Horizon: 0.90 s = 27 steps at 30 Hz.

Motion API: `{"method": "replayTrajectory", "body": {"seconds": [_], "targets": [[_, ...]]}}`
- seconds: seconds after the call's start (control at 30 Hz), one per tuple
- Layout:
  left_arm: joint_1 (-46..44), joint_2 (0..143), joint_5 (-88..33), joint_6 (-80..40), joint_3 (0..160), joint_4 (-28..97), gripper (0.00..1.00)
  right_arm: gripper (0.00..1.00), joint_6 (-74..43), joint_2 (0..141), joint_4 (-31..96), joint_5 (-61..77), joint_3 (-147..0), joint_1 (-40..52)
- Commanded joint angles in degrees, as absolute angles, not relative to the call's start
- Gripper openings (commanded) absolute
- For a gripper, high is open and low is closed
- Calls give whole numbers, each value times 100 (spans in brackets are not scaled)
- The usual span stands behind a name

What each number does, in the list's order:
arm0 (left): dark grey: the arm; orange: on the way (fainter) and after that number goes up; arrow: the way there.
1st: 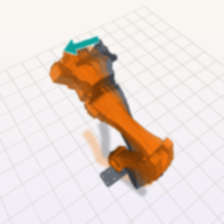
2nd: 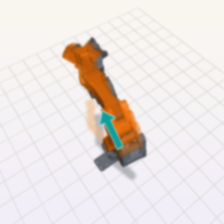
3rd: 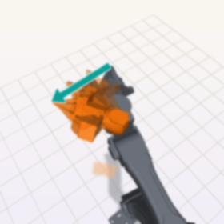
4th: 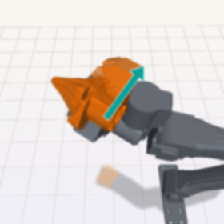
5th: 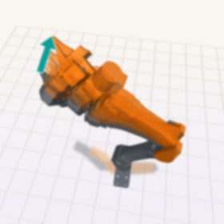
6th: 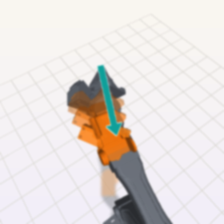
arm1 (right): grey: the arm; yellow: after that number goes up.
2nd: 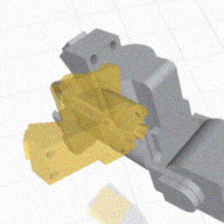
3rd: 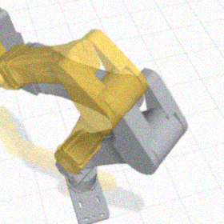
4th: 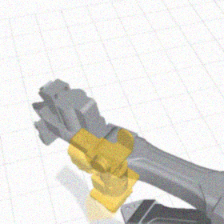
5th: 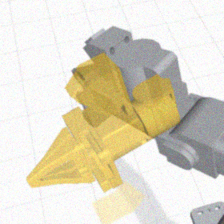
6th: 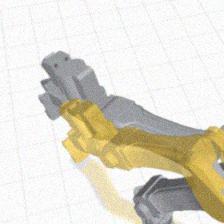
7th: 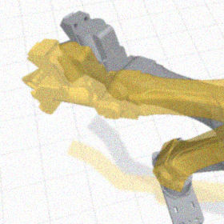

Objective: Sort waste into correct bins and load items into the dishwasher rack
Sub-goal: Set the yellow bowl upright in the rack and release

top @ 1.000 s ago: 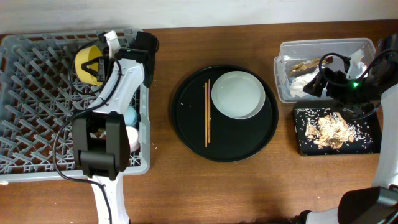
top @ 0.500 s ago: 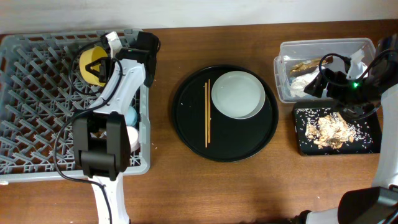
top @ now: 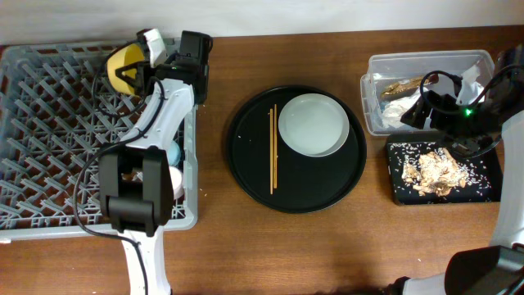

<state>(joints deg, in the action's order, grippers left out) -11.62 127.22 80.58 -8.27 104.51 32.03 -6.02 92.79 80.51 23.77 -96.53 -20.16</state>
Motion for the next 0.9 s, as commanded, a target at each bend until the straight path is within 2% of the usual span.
{"method": "replayTrajectory", "body": {"seconds": [0.0, 0.2, 0.6, 0.87], "targets": [[-1164, 13146, 8173, 340, 10460, 3024, 0, 98, -576, 9251, 8064, 2305, -9642, -2027], [-1151, 13253, 8982, 425, 10462, 3065, 0, 98, -578, 9251, 8060, 2198, -9642, -2027], [-1168, 13253, 8984, 779, 10466, 3065, 0, 98, -576, 9251, 8086, 2178, -9642, -2027], [-1614, 13253, 8831, 784, 10466, 3068, 0, 98, -576, 9251, 8079, 2178, -9642, -2027]]}}
